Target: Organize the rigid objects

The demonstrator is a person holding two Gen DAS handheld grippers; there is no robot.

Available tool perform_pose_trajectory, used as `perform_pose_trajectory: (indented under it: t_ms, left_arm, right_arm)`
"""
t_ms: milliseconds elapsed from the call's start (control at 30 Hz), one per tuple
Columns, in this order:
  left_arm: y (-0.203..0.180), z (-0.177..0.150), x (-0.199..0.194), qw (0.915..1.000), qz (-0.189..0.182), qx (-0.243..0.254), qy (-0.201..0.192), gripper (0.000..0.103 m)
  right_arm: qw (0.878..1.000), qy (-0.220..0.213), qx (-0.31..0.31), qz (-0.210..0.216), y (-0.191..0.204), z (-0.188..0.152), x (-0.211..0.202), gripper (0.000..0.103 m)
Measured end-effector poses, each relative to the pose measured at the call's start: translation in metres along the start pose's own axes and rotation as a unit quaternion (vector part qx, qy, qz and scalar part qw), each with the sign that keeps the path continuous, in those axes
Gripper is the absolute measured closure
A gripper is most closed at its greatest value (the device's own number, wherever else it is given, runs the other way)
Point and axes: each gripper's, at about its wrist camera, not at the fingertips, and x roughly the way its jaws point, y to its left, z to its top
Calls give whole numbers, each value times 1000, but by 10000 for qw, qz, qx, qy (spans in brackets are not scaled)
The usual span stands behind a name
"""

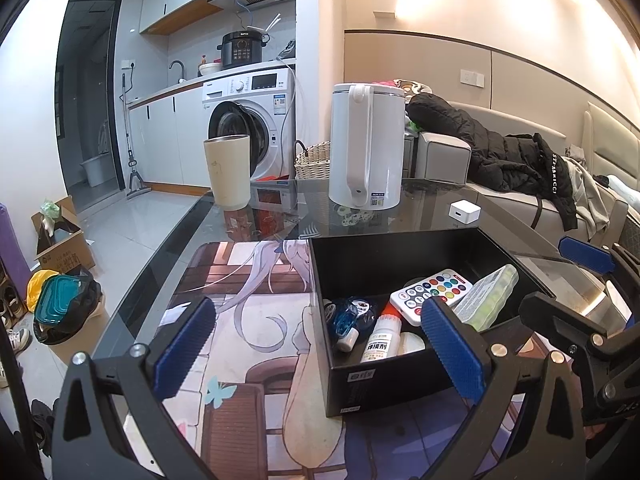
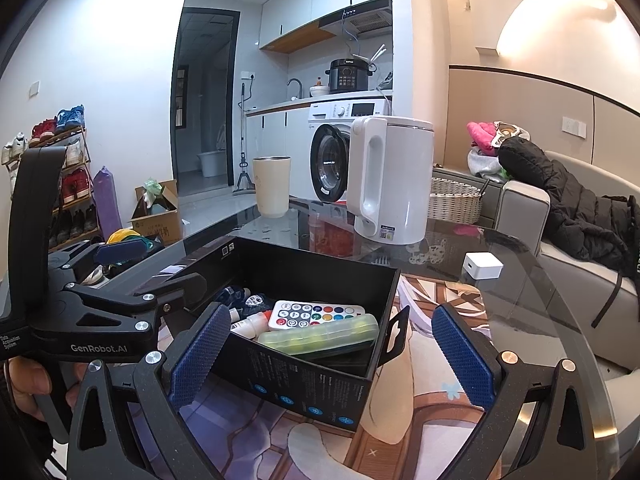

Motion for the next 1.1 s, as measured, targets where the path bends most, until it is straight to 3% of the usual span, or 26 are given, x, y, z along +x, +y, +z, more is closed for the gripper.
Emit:
perform_pose_trajectory:
  t_ms: [1100]
  left_arm:
    - [-1,3,0,10000,-21,1,1,0]
  right_arm:
    - [10000,9,-13,7,1,-1,0,1]
